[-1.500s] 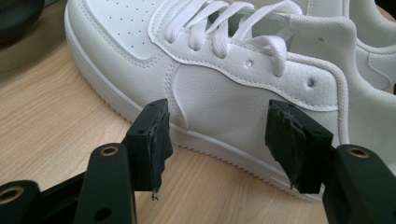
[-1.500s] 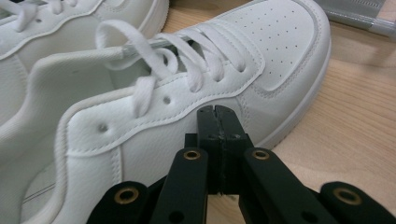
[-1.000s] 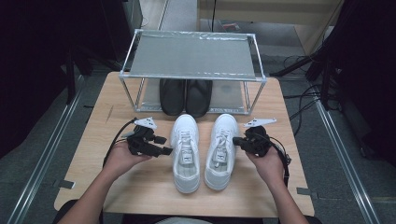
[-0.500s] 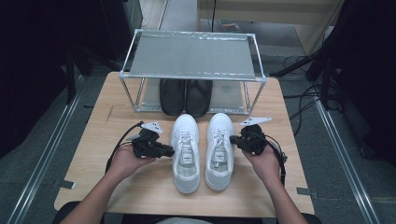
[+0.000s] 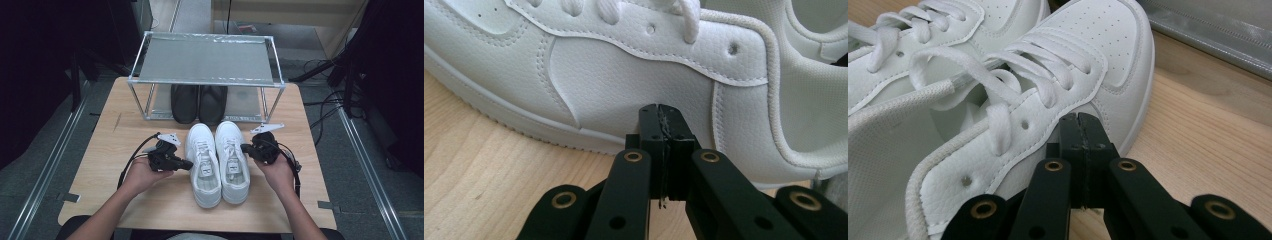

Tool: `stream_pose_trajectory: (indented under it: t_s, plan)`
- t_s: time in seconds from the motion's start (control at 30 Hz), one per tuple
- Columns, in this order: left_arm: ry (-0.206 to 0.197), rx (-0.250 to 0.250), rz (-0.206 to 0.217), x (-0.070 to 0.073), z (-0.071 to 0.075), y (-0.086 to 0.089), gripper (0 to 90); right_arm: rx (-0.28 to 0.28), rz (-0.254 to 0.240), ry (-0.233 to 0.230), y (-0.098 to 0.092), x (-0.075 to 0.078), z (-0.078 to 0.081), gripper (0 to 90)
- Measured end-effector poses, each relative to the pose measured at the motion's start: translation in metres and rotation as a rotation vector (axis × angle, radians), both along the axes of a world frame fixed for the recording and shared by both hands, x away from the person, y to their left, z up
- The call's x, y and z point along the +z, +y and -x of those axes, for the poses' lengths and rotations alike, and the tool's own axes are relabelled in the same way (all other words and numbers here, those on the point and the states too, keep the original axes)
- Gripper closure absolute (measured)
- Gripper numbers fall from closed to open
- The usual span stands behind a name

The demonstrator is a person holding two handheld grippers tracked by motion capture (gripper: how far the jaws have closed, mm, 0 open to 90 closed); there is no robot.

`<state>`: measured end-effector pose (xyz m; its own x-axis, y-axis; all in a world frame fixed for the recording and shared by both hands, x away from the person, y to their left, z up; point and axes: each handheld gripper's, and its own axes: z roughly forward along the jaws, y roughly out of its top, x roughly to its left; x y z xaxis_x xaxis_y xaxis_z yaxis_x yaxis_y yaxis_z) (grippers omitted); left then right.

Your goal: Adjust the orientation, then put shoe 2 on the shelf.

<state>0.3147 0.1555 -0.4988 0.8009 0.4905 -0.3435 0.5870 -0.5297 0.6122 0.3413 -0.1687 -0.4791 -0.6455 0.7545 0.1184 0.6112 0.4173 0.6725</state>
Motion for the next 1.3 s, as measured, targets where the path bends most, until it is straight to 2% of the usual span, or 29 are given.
stream_pose_trajectory:
  t_s: [0.17,0.27,0.37,0.57,0.6,0.67,0.77,0.9,1.17,1.3]
  plan:
    - [0.000,-0.031,-0.001,0.000,0.006,-0.008,90.0,-0.009,-0.002,-0.009,-0.001,0.000,-0.001,90.0]
    - [-0.014,-0.081,-0.005,0.000,0.012,-0.017,89.8,-0.023,-0.005,-0.013,-0.002,-0.001,-0.003,90.0]
    - [-0.030,-0.106,-0.009,0.000,0.017,-0.025,89.5,-0.041,-0.015,-0.013,-0.004,-0.001,-0.006,90.0]
    - [-0.007,-0.142,0.005,0.002,0.016,-0.023,86.3,-0.051,-0.033,-0.015,-0.008,0.000,-0.007,90.0]
    - [-0.023,-0.137,0.006,0.003,0.017,-0.021,84.3,-0.046,-0.038,-0.017,-0.010,0.002,-0.007,89.2]
    - [-0.038,-0.141,0.026,0.008,0.017,-0.016,82.2,-0.051,-0.082,-0.006,-0.015,0.005,-0.007,87.5]
    - [-0.067,-0.119,0.053,0.015,0.017,-0.005,77.9,-0.055,-0.138,-0.009,-0.021,0.010,-0.004,84.5]
    - [-0.061,-0.074,0.104,0.020,0.013,0.007,68.1,-0.037,-0.195,-0.018,-0.022,0.017,0.004,78.5]
    - [-0.085,-0.023,0.137,0.024,0.010,0.020,55.3,0.004,-0.220,-0.031,-0.016,0.025,0.021,74.2]
    - [-0.091,-0.013,0.128,0.024,0.009,0.023,53.0,0.026,-0.217,-0.037,-0.013,0.025,0.027,72.8]
